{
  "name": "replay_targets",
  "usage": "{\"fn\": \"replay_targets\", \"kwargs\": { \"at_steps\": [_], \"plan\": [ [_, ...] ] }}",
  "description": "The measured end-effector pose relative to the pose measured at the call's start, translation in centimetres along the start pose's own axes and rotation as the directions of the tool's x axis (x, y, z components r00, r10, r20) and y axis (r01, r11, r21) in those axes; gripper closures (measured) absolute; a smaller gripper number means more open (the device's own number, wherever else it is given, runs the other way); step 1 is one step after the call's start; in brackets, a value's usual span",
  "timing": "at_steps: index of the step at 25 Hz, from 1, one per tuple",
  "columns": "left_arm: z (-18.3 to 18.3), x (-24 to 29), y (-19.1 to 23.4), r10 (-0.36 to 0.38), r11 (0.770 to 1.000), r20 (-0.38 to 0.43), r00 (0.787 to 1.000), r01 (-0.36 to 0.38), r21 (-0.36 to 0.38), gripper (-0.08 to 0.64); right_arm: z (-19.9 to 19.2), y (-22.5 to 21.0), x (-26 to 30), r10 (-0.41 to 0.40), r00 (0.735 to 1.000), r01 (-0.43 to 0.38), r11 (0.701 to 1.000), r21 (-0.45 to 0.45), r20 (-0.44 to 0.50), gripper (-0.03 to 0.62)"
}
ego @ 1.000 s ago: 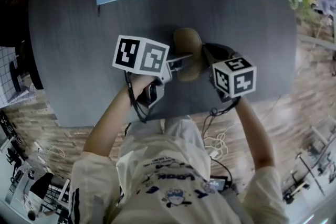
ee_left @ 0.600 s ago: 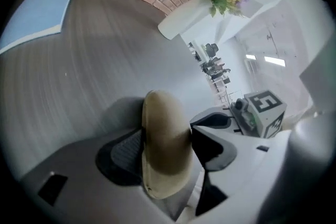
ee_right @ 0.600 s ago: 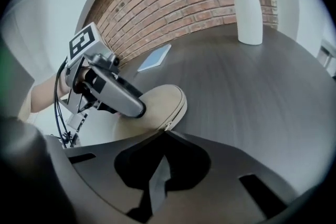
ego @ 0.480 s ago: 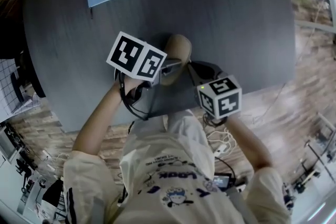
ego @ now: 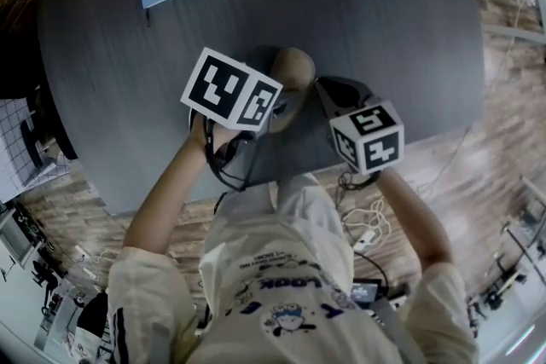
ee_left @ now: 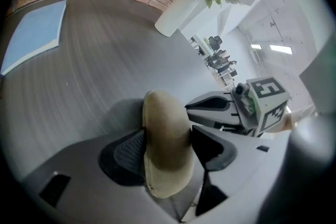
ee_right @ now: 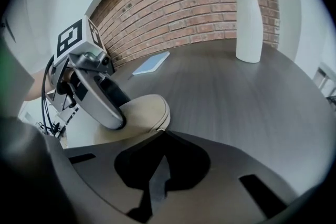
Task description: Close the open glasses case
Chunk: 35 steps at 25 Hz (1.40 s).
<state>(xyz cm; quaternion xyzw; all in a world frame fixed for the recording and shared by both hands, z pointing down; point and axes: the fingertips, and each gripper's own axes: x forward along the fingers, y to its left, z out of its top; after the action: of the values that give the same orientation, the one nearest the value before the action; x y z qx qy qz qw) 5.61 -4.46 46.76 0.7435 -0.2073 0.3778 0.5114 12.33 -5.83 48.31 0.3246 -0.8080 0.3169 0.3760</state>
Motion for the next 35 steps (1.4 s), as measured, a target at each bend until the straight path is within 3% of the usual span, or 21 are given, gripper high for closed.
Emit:
{"fn": "replay_targets", "kwargs": {
  "at_steps": [6,10,13,16,19,20,21,22,24,27,29,31,35],
  "plan": [
    [0.1,0.4,-0.7,0.015,0.999,-0.025,1.0,-0.014,0.046,0.288,1.8,-2.6,0.6,0.01,1.0,-0.01,1.0,0.017,0.012,0.592],
    [-0.9,1.7,-2.7,-0.018,0.992,-0.116,0.993,0.032,0.123,0.287,5.3,-6.4,0.4,0.002,0.998,-0.002,1.0,-0.001,0.06,0.592],
    [-1.4,2.1,-3.3,-0.037,0.99,-0.141,0.989,0.056,0.133,0.287,7.6,-6.4,-0.5,0.158,0.987,-0.156,0.981,-0.118,0.013,0.592],
    [-1.5,1.7,-2.8,-0.074,0.991,-0.127,0.989,0.087,0.101,0.287,5.3,-4.9,-1.5,0.253,0.958,-0.284,0.897,-0.338,-0.135,0.592],
    [-1.4,1.8,-3.1,-0.063,0.991,-0.135,0.989,0.079,0.111,0.287,1.3,-3.1,-2.4,0.285,0.909,-0.405,0.773,-0.489,-0.303,0.587],
    [-1.3,2.0,-3.3,-0.06,0.99,-0.137,0.989,0.076,0.115,0.287,0.3,-2.6,-2.6,0.3,0.891,-0.444,0.735,-0.512,-0.342,0.556],
    [-1.2,2.1,-3.4,-0.06,0.99,-0.138,0.989,0.076,0.116,0.287,-0.4,-2.2,-2.7,0.315,0.875,-0.475,0.702,-0.53,-0.368,0.458],
    [-1.1,2.2,-3.5,-0.062,0.99,-0.138,0.989,0.078,0.115,0.287,-0.6,-1.9,-2.8,0.329,0.863,-0.499,0.67,-0.549,-0.383,0.433],
    [-1.0,2.3,-3.5,-0.064,0.99,-0.14,0.988,0.08,0.114,0.287,-0.3,-1.2,-3.1,0.346,0.847,-0.531,0.598,-0.601,-0.404,0.433],
    [-1.2,2.4,-3.4,-0.055,0.99,-0.143,0.988,0.072,0.119,0.287,-0.5,-0.5,-2.9,0.319,0.814,-0.581,0.456,-0.674,-0.486,0.433],
    [-1.3,2.4,-3.3,-0.052,0.99,-0.143,0.988,0.07,0.119,0.287,-1.0,-0.3,-2.4,0.3,0.793,-0.609,0.388,-0.692,-0.53,0.438],
    [-1.4,2.3,-3.3,-0.055,0.991,-0.142,0.988,0.072,0.117,0.287,-1.0,-0.2,-2.3,0.288,0.778,-0.628,0.357,-0.691,-0.558,0.491],
    [-1.3,1.9,-3.2,-0.06,0.99,-0.14,0.988,0.077,0.115,0.285,-0.6,0.2,-3.1,0.29,0.755,-0.655,0.364,-0.662,-0.588,0.548]
  ]
}}
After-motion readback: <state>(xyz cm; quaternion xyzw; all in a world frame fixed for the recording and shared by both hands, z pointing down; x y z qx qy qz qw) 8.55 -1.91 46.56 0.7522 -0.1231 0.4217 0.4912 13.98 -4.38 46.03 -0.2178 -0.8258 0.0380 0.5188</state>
